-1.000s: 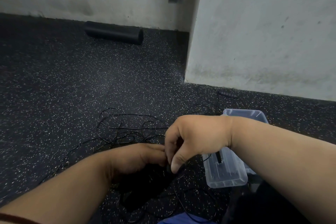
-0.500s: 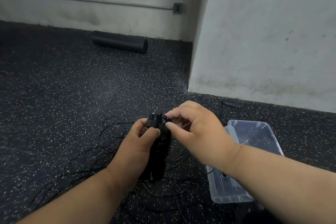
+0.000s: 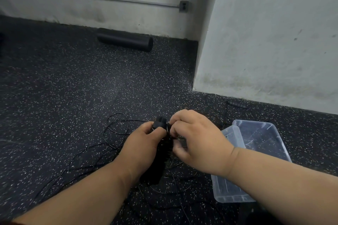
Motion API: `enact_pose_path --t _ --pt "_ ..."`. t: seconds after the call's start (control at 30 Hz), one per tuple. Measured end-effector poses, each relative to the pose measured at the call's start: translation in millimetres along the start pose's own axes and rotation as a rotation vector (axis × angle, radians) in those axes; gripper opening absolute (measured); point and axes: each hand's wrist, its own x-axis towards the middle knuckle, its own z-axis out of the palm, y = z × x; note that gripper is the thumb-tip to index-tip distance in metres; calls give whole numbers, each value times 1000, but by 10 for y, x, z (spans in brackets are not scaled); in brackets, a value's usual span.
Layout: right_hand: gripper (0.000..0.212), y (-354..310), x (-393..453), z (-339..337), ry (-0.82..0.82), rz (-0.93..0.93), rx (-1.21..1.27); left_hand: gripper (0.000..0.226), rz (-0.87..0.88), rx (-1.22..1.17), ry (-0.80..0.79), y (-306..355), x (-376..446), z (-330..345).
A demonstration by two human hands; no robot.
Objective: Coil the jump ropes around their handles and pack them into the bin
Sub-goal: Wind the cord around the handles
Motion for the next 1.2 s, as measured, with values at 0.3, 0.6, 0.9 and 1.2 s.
enact_pose_path --t 0.3,0.6,0.9,1.2 --pt "12 0 31 77 23 -126 -143 11 -47 -258 -24 26 62 -63" --pt "13 -143 -5 23 158 -140 -194 50 -49 -522 -291 71 39 -102" --pt "27 -78 -40 63 102 45 81 20 150 -321 -50 96 26 -30" --pt "14 19 152 -64 -42 612 891 18 254 -136 -57 173 -84 97"
